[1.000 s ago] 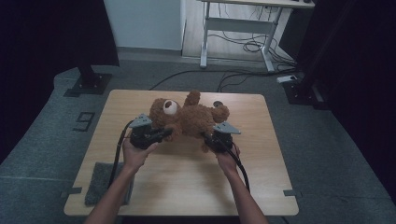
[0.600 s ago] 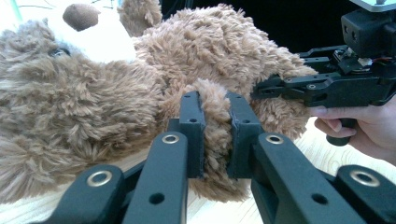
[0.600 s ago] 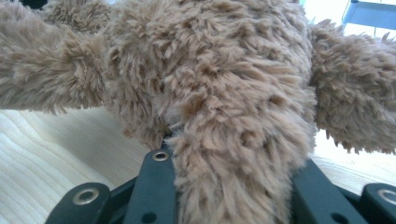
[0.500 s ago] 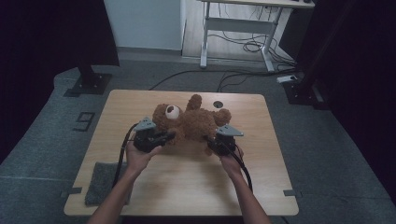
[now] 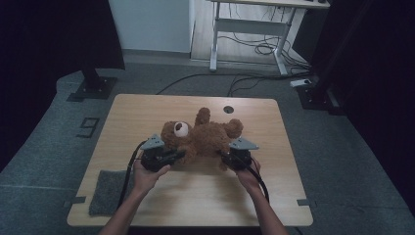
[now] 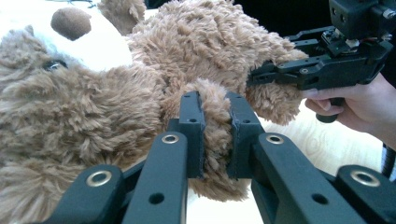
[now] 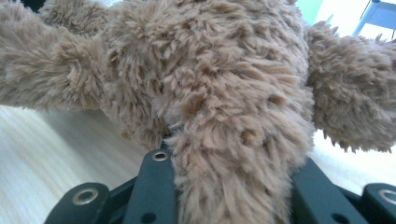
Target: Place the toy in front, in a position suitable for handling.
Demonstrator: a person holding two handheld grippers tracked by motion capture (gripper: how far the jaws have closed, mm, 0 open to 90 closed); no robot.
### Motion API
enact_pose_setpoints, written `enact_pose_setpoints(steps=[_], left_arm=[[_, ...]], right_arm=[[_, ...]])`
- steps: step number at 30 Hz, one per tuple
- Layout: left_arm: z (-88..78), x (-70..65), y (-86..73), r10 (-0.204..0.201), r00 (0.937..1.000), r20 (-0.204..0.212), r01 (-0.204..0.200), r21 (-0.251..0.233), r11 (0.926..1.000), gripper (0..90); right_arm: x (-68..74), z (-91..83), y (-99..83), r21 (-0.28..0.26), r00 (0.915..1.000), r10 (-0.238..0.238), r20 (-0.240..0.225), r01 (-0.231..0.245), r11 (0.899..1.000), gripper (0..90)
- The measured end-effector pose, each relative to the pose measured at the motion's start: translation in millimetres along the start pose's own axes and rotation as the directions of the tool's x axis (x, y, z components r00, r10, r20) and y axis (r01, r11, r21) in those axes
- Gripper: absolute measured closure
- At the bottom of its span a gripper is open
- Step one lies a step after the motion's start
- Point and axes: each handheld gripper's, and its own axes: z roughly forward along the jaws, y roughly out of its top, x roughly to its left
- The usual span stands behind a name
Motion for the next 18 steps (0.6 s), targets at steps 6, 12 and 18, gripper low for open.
enact_pose_setpoints(steps=[6,12,18], left_arm=[[1.1,-12.6,-10.3,0.008,0.9998,0.018,-0.008,-0.001,1.0,78.9],[-1.4,-21.5,-20.5,0.002,0.9995,0.031,-0.002,0.004,1.0,78.9],[-0.3,-32.5,-35.3,-0.007,0.9991,0.041,0.007,0.008,0.9999,78.7]], right_arm=[[1.8,-12.5,-14.5,0.01,0.9999,-0.008,-0.009,0.008,1.0,70.1],[7.0,-22.6,-26.0,0.011,0.9998,-0.003,-0.022,0.003,1.0,69.9],[8.3,-31.2,-40.5,0.007,0.9992,0.008,-0.04,-0.008,1.0,69.5]])
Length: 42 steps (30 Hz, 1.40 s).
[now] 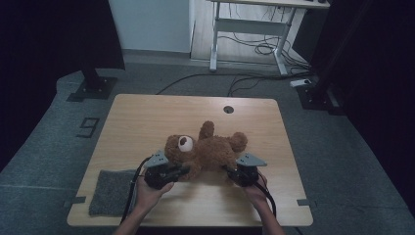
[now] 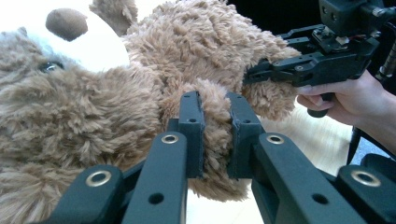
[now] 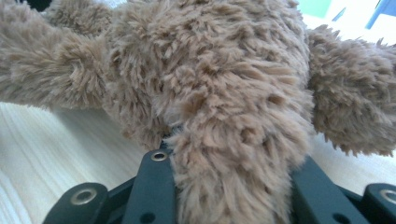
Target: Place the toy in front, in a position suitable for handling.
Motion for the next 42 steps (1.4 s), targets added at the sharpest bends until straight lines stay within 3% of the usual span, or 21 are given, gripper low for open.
enact_pose_setpoints(steps=[8,19,23,26,30,34,37,42], left_arm=[[9.7,-3.1,-9.6,-0.017,0.9999,0.001,0.017,0.011,0.9998,78.4],[18.4,-5.6,-13.6,-0.017,0.9999,0.005,0.016,0.022,0.9996,76.5],[15.2,-5.6,-11.6,-0.005,0.9999,-0.011,0.005,0.01,0.9999,69.1],[8.4,-5.0,-6.3,-0.005,0.9994,-0.035,0.006,0.006,1.0,55.8],[-9.9,-1.7,1.1,-0.024,0.995,-0.097,0.022,-0.022,0.9995,36.0],[-33.9,6.1,1.2,-0.036,0.9905,-0.133,0.031,-0.038,0.9988,30.7],[-50.2,12.7,-2.9,-0.032,0.9807,-0.193,0.027,-0.029,0.9992,28.9],[-66.9,25.6,-9.0,-0.03,0.9633,-0.267,0.032,0.003,0.9995,27.3]], right_arm=[[-11.0,0.0,-15.3,0.007,0.998,0.057,-0.027,-0.056,0.998,67.1],[-22.5,2.9,-23.6,-0.002,0.9967,0.079,-0.016,-0.079,0.997,62.4],[-22.5,2.4,-27.1,-0.018,0.9973,0.065,-0.034,-0.066,0.998,60.3],[-23.0,0.7,-31.1,-0.034,0.9963,0.055,-0.066,-0.057,0.998,57.2],[-24.4,-0.7,-31.2,-0.033,0.994,0.081,-0.074,-0.083,0.996,50.1],[-24.8,-2.2,-34.6,-0.039,0.9925,0.104,-0.065,-0.106,0.994,43.6],[-26.2,-1.4,-37.3,-0.035,0.9861,0.152,-0.066,-0.155,0.987,39.9],[-24.7,-2.6,-41.2,-0.045,0.9833,0.172,-0.059,-0.175,0.984,38.9]])
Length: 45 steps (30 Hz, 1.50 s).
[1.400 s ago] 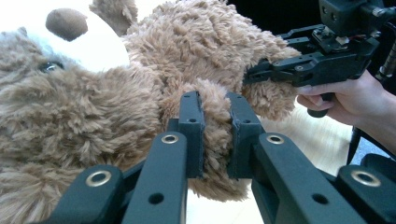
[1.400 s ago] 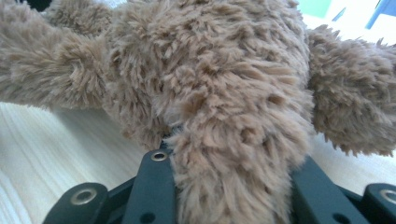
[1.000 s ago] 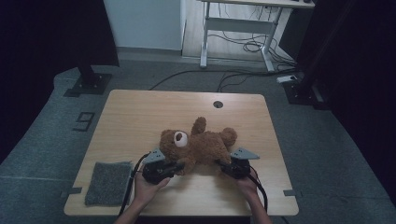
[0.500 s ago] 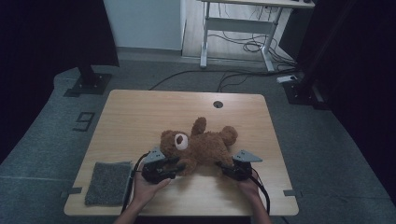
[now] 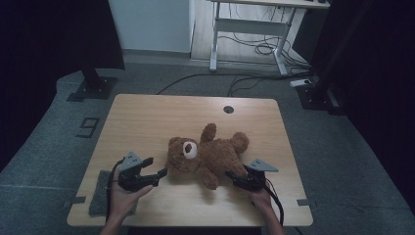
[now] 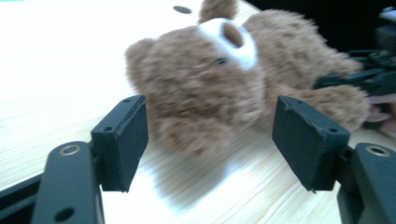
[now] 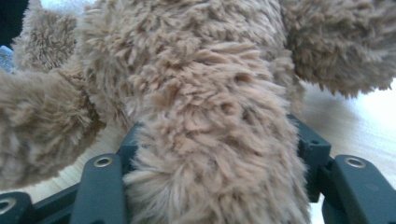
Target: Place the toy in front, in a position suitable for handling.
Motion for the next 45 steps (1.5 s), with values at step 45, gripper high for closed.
enact_pose_setpoints(steps=[45], left_arm=[[-18.2,43.6,-71.2,-0.057,0.9664,-0.251,0.108,0.196,0.9747,22.8]], right_arm=[[3.5,-1.3,-4.1,-0.002,0.9996,0.026,0.008,-0.026,1.0,43.7]])
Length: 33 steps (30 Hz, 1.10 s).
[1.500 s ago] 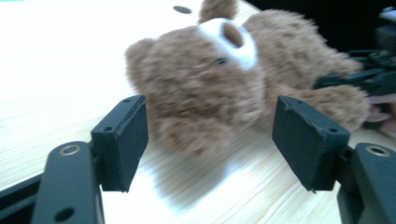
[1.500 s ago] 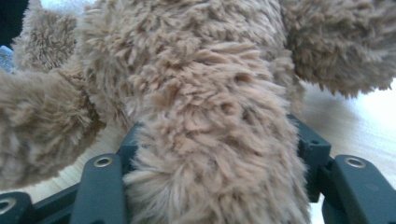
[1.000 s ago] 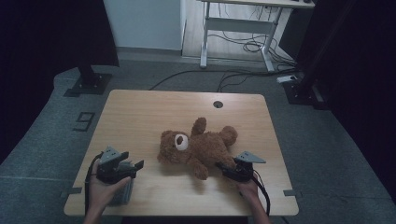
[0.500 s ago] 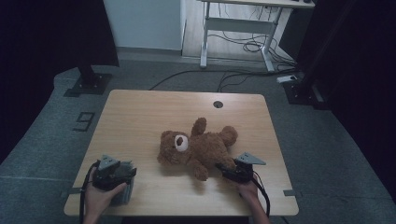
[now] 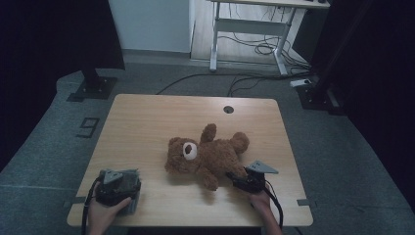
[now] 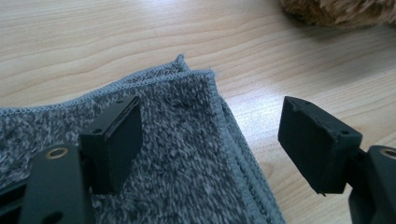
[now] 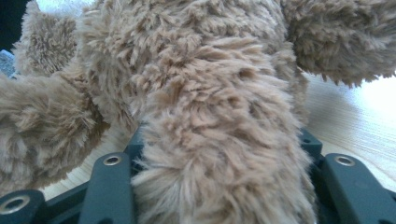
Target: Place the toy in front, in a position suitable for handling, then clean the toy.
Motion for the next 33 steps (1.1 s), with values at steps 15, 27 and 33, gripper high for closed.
enact_pose_setpoints(steps=[15,27,33], left_arm=[[15.1,5.1,-10.7,0.035,0.996,-0.083,-0.03,0.06,0.9977,31.5],[6.9,28.4,-14.9,-0.115,0.9931,0.02,0.116,-0.024,0.993,76.8],[0.4,14.2,-3.1,-0.061,0.9956,0.071,0.068,-0.097,0.9929,77.7]], right_arm=[[1.0,-1.3,0.1,-0.001,1.0,-0.003,0.001,0.003,1.0,43.6],[1.6,-2.4,-1.8,0.008,1.0,0.003,-0.001,-0.003,1.0,41.9],[2.4,-5.9,-2.3,0.004,1.0,0.002,-0.001,-0.002,1.0,40.5]])
